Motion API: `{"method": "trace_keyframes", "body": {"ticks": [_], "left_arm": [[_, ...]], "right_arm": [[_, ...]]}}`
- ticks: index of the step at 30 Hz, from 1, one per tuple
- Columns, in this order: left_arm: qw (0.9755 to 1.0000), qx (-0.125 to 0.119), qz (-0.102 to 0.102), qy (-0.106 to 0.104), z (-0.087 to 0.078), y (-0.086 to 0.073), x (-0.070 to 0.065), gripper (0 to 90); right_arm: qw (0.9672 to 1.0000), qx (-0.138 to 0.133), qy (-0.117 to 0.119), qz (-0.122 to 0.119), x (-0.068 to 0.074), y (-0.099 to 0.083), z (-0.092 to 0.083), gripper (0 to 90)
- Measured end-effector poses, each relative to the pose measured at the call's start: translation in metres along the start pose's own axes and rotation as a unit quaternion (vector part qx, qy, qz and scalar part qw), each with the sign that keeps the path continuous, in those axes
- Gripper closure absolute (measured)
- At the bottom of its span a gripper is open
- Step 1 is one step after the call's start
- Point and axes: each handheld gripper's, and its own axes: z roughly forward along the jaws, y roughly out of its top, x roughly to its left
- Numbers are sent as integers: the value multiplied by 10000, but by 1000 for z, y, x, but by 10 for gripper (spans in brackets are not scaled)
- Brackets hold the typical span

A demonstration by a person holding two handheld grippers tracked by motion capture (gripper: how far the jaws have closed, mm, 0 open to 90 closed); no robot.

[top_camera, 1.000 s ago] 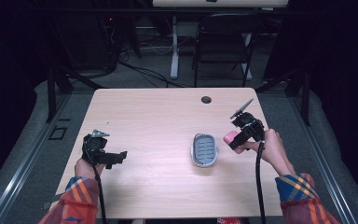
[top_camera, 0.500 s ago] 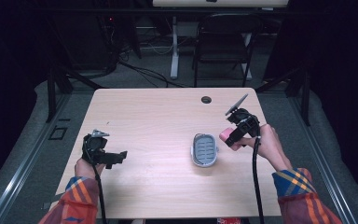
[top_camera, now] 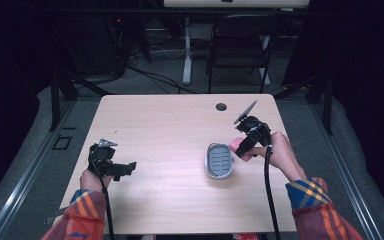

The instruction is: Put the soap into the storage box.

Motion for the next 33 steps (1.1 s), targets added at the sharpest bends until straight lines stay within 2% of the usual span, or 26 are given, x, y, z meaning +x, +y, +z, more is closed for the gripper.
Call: {"method": "trace_keyframes", "body": {"ticks": [8, 12, 17, 20, 22, 27, 28, 33], "left_arm": [[10000, -25, -1, 14, 0, 0, 0, 0], [10000, -36, -16, 13, 0, 0, -1, 0], [10000, -26, 0, 15, 0, 0, 0, 0], [10000, -10, 12, 2, 0, 0, 0, 0], [10000, -10, 15, 4, -1, 0, 0, 0], [10000, -10, 3, 1, 0, 0, 0, 0], [10000, -10, 0, 1, 0, 0, 0, 0], [10000, -10, 11, -3, 0, 0, -1, 0]], "right_arm": [[9998, 122, 0, -127, 3, 6, 1, 373], [10000, 41, 41, -76, 7, 9, 4, 373], [9997, 170, 38, -179, 11, 14, 6, 372], [9998, 138, 26, -145, 14, 16, 8, 372], [9994, 259, 13, -221, 15, 19, 8, 373], [9996, 234, -7, -181, 18, 22, 13, 372], [9992, 332, -49, -221, 18, 24, 15, 372], [9986, 446, -94, -255, 22, 29, 22, 372]]}}
